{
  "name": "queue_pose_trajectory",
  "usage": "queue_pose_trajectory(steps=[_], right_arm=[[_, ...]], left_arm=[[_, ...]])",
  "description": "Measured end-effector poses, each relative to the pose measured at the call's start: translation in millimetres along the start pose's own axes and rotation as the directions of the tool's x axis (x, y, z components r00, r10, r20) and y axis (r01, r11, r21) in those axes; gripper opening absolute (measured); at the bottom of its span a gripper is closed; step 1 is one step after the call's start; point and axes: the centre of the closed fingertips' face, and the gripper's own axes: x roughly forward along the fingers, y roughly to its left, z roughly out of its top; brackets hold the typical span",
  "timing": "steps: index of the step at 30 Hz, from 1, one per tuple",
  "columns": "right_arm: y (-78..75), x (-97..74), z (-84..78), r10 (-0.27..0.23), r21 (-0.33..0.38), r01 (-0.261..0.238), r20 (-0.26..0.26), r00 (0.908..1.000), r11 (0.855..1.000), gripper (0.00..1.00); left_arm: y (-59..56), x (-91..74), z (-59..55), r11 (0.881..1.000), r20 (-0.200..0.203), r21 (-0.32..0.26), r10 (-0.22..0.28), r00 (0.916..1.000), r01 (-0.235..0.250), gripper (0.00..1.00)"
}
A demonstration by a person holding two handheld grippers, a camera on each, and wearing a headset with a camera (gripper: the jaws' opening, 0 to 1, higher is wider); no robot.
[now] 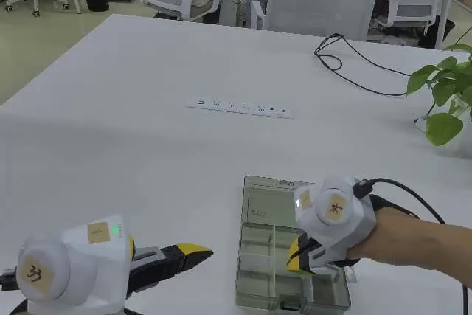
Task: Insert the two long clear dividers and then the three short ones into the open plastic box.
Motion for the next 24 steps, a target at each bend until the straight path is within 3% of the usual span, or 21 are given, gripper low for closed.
queue_pose_trajectory(steps=[4, 15, 24], right_arm=[[-2.7, -9.9, 5.5, -0.019, 0.059, 0.015, 0.062, 0.9979, 0.998, 0.08], [-5.4, -43.2, 6.8, -0.049, 0.125, 0.029, 0.161, 0.9858, 0.992, 0.20], [-2.5, -68.9, -27.1, -0.063, 0.140, 0.042, 0.155, 0.9858, 0.989, 0.30]], left_arm=[[-0.1, -0.6, 0.5, 1.000, 0.002, -0.002, 0.000, 1.0000, 0.000, 0.76], [2.7, -1.8, 2.8, 1.000, 0.000, 0.002, 0.005, 1.0000, -0.005, 0.77], [3.3, -2.3, 3.4, 1.000, -0.001, 0.000, 0.006, 1.0000, -0.006, 0.76]])
